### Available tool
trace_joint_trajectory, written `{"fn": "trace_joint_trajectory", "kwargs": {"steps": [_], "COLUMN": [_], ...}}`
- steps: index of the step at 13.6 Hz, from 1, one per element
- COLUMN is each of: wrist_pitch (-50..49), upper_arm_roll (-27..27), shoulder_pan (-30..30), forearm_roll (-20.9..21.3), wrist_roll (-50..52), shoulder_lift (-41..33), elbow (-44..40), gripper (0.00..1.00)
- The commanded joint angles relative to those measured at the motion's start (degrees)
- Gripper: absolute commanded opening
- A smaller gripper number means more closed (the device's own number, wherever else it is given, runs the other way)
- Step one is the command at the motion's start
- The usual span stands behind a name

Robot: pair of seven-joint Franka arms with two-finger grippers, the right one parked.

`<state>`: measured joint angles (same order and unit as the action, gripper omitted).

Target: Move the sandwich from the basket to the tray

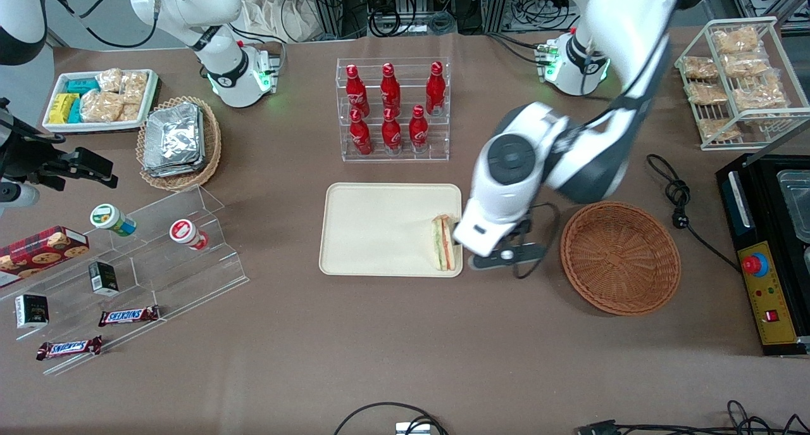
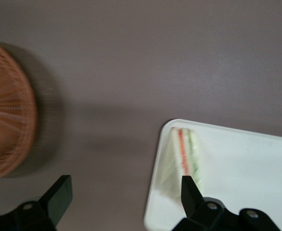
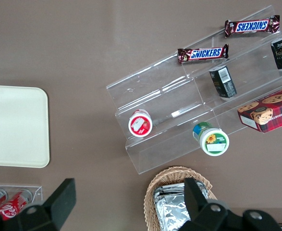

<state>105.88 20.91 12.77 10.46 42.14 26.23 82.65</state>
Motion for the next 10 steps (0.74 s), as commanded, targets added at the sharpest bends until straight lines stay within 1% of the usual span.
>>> {"fn": "trace_joint_trajectory", "kwargs": {"steps": [1,2,3,5,8,10], "wrist_pitch": [-1.47,-1.47,-1.47,-2.43,-5.77,-8.40], "upper_arm_roll": [0.54,0.54,0.45,0.45,0.27,0.19], "shoulder_pan": [-8.18,-10.46,-11.62,-14.34,-18.04,-18.83], "forearm_roll": [-6.93,-7.91,-8.00,-8.79,-10.02,-10.63], "wrist_roll": [-9.86,-11.19,-11.81,-15.22,-22.87,-24.38], "shoulder_lift": [-11.60,-14.86,-17.33,-20.68,-22.27,-22.27], "elbow": [8.74,10.76,12.00,13.32,12.19,10.96], "gripper": [1.00,1.00,1.00,1.00,1.00,1.00]}}
